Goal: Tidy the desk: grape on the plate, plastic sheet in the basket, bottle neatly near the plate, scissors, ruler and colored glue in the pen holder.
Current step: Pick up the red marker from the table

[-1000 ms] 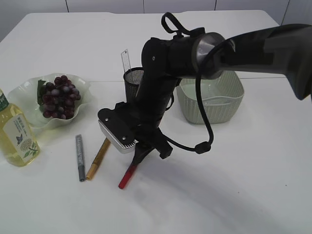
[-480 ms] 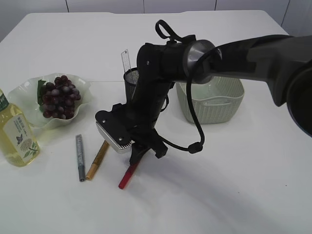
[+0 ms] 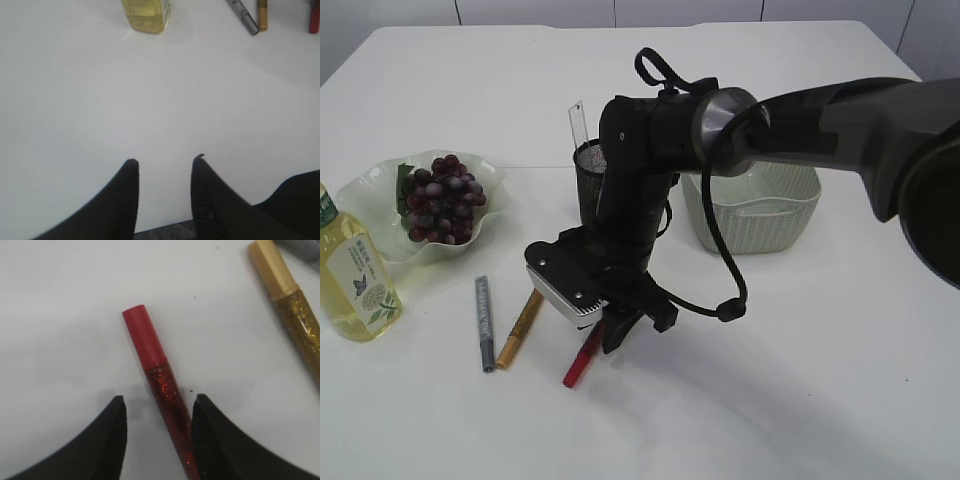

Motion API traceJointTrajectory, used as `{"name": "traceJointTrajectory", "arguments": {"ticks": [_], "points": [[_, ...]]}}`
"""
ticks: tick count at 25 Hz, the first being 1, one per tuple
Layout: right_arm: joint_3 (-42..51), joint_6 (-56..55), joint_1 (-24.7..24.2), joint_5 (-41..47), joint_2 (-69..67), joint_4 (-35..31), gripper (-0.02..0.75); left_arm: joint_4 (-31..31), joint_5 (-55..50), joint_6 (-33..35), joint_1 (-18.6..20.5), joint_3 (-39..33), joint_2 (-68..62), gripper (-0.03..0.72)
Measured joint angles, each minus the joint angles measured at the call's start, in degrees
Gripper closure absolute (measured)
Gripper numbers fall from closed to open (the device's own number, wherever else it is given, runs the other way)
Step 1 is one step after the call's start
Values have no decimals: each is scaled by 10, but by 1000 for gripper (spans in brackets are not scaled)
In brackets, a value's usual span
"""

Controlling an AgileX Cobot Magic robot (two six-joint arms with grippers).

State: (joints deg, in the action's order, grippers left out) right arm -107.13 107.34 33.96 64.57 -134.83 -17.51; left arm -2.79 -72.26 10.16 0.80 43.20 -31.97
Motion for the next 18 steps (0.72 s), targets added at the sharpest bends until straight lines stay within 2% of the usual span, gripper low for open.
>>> {"name": "traceJointTrajectory", "arguments": {"ticks": [14,18], "points": [[0,-13,0,-41,-14,21,421,-1,0,0,0,0,0,444],[-1,-29,0,-41,-17,24,464,-1,0,0,0,0,0,444]]}}
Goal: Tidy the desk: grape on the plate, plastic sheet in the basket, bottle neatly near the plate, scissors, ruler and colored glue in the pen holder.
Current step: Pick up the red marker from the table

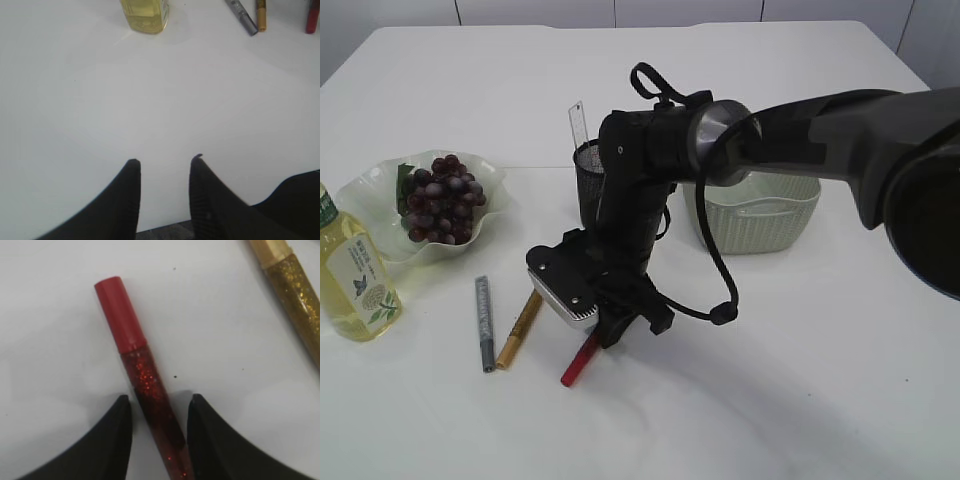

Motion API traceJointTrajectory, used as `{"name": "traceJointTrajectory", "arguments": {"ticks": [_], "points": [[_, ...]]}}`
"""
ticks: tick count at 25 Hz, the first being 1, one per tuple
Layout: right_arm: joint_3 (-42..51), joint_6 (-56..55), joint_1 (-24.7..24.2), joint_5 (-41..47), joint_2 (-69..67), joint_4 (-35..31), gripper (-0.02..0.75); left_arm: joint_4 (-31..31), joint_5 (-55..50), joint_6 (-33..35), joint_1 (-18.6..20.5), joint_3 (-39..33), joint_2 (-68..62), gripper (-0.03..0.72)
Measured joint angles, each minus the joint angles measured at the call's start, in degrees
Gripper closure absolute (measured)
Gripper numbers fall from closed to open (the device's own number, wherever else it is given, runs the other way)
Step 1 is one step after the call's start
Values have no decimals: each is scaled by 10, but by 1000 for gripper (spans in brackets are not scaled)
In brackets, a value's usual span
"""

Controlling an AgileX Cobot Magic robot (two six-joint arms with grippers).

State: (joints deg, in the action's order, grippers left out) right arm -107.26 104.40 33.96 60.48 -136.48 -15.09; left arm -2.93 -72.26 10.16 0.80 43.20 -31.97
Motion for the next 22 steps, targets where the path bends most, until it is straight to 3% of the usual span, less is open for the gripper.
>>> {"name": "traceJointTrajectory", "arguments": {"ticks": [9,15,22], "points": [[0,-22,1,0,0,7,507,-1,0,0,0,0,0,445],[-1,-40,1,3,0,18,640,-1,0,0,0,0,0,445],[-7,-46,1,24,-1,18,679,-3,0,-1,0,0,0,445]]}}
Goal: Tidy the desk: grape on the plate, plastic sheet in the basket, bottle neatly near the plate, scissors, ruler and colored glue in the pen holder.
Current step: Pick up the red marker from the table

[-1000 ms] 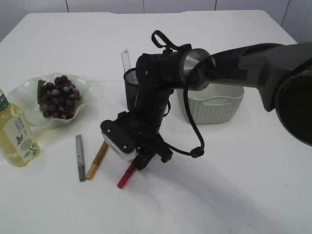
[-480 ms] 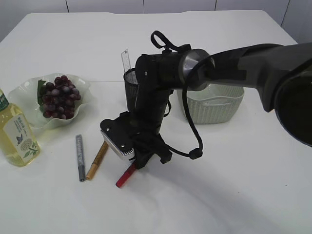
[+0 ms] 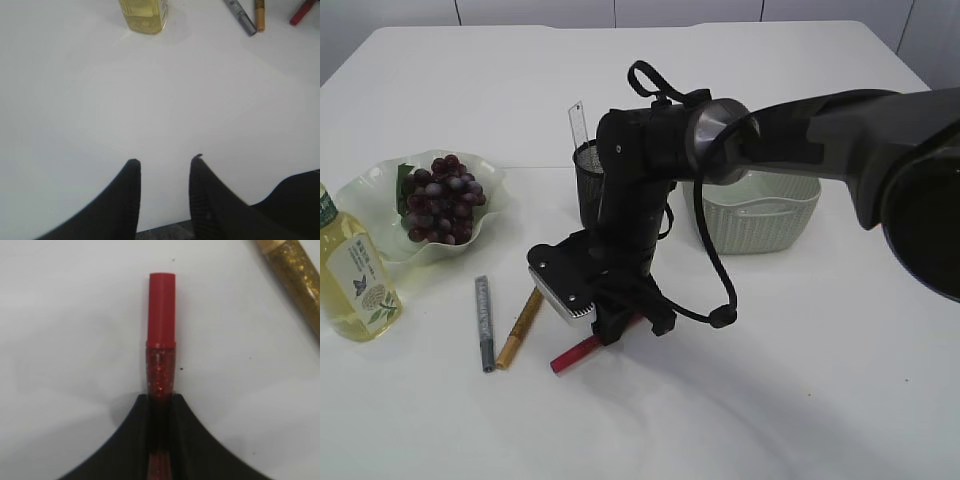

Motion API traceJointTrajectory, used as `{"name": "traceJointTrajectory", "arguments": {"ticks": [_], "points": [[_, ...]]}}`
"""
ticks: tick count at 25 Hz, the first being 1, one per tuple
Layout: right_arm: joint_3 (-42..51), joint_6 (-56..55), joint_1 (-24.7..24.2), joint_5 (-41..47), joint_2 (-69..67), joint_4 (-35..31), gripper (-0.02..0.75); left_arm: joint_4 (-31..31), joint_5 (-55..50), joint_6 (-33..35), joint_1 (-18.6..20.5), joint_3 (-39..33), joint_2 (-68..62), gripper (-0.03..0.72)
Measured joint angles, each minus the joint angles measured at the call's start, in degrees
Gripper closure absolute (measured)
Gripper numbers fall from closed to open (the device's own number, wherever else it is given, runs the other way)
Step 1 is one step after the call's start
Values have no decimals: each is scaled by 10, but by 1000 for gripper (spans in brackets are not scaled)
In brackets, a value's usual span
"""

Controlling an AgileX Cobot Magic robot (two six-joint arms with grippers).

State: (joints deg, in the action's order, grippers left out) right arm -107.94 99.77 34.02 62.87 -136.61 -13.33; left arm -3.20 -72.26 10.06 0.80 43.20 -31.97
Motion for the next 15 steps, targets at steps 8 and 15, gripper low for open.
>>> {"name": "traceJointTrajectory", "arguments": {"ticks": [8,15], "points": [[-3,-2,-9,42,25,-39,682,0,0,0,0,0,0,445],[-3,1,-66,51,97,-136,683,0,0,0,0,0,0,445]]}}
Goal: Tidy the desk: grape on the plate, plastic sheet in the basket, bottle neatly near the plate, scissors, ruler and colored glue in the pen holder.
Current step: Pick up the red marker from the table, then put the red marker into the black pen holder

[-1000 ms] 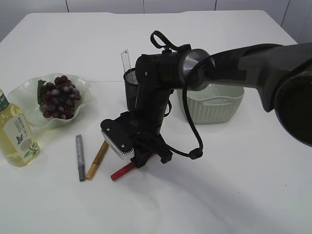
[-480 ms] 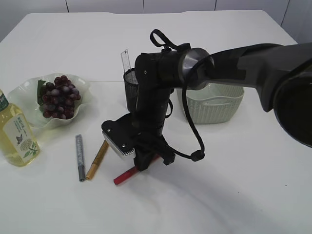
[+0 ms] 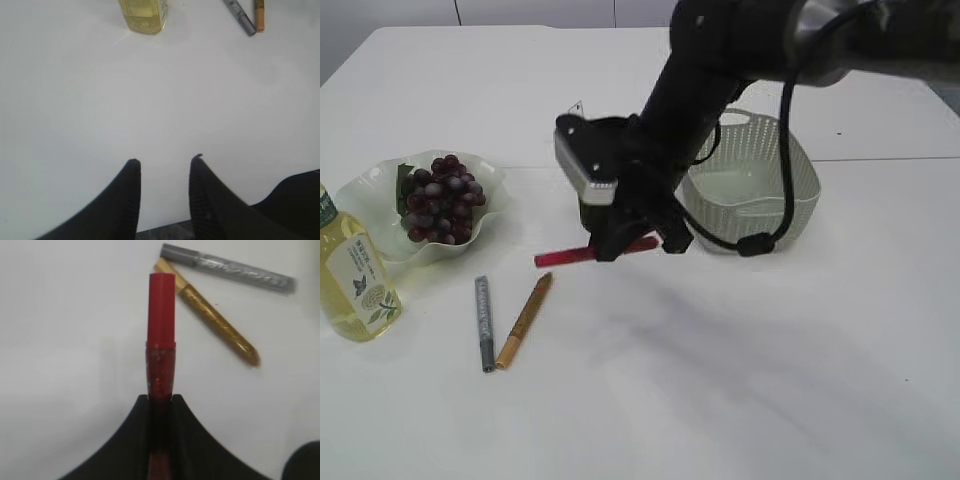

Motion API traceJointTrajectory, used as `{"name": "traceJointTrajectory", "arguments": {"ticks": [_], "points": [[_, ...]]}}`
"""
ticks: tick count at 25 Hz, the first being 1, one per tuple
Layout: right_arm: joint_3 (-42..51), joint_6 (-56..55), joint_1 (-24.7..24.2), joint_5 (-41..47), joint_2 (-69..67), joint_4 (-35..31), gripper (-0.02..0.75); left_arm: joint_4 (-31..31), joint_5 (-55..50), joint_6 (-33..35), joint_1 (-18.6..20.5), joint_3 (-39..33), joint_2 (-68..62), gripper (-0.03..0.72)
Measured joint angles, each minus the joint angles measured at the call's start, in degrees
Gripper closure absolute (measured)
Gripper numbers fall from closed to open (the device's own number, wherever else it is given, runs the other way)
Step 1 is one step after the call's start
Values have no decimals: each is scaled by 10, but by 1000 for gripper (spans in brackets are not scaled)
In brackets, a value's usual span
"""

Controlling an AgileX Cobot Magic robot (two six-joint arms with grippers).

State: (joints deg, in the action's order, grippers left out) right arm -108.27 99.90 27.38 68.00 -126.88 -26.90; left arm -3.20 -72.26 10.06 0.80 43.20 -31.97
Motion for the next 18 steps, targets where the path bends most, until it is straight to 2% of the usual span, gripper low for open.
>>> {"name": "traceJointTrajectory", "arguments": {"ticks": [8,18], "points": [[0,37,-87,-14,28,-198,683,0,0,0,0,0,0,445],[-20,96,-115,-73,-1,-437,683,0,0,0,0,0,0,445]]}}
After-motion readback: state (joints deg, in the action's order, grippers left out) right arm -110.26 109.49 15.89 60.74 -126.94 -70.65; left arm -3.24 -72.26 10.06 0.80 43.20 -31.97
